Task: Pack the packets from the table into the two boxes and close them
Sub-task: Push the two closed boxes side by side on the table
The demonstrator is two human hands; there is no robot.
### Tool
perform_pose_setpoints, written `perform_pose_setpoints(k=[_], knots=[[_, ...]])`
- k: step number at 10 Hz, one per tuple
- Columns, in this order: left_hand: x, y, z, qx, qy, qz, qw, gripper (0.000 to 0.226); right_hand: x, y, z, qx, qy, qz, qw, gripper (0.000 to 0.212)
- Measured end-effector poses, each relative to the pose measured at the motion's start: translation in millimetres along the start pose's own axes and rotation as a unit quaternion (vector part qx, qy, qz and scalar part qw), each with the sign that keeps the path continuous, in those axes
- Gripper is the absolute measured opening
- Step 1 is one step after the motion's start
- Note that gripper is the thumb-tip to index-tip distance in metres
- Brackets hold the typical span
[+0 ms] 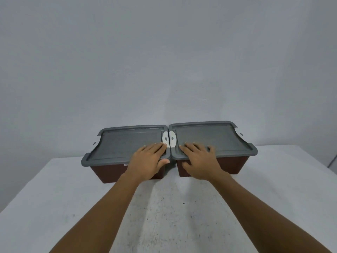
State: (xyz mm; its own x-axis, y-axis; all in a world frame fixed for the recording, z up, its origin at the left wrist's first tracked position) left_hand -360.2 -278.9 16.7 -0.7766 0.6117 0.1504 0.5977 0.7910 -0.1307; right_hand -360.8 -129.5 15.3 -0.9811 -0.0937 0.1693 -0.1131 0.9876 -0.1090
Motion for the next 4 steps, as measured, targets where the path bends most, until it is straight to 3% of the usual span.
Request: perform_pose_setpoints(k=[2, 4], knots=[[-5, 9, -6, 0.006, 0.012, 0.008, 1.0, 0.064, -27, -9, 3, 0.006, 0.033, 0.014, 0.999, 0.069], [-39, 38, 1, -0.029, 0.017, 0.023, 0.999, 0.078, -63, -11, 11, 0.028, 0.049, -0.002, 0.998, 0.076]])
Point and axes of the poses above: each hand's wrist, its own x-axis towards the middle knuckle, its own z-axis out of the palm, y = z × x, the point moved 10 cm from there along x, towards the middle knuckle, and after that the axes turned 15 degrees about z, right-handed, at the moved point
